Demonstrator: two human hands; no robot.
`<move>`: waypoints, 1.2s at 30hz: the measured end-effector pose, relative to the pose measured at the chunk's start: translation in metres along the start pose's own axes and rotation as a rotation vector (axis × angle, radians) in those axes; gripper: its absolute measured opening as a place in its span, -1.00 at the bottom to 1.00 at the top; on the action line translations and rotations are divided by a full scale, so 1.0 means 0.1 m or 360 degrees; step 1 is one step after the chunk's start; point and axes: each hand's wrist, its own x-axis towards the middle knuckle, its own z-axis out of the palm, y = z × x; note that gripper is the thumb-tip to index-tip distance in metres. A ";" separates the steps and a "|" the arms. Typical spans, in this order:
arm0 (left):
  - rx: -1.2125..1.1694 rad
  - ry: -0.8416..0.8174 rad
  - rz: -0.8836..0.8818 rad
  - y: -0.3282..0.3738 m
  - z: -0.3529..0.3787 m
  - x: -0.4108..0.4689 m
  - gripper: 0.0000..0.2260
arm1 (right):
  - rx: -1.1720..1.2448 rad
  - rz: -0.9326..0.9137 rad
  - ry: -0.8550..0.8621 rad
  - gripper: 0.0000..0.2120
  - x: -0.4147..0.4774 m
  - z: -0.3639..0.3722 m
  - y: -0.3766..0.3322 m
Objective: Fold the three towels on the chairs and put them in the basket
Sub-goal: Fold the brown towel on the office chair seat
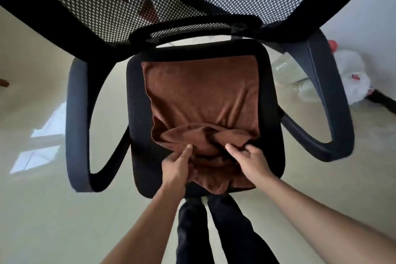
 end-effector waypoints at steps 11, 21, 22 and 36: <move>-0.0767 0.0292 -0.0153 0.27 -0.27 0.26 -0.86 | 0.0973 0.0441 0.0461 -0.89 0.32 -0.58 -0.14; -0.0272 0.0499 0.0041 0.28 -0.09 0.28 -0.30 | 0.0800 0.0310 0.0053 -0.78 0.41 -0.56 -0.30; -0.0198 0.0485 0.0001 0.13 -0.04 0.22 -0.21 | 0.0758 0.0350 0.0000 -0.79 0.35 -0.50 -0.20; 0.0205 0.0359 0.0255 -0.03 -0.27 0.12 -0.88 | 0.1003 0.0290 0.0053 -0.94 0.18 -0.43 -0.32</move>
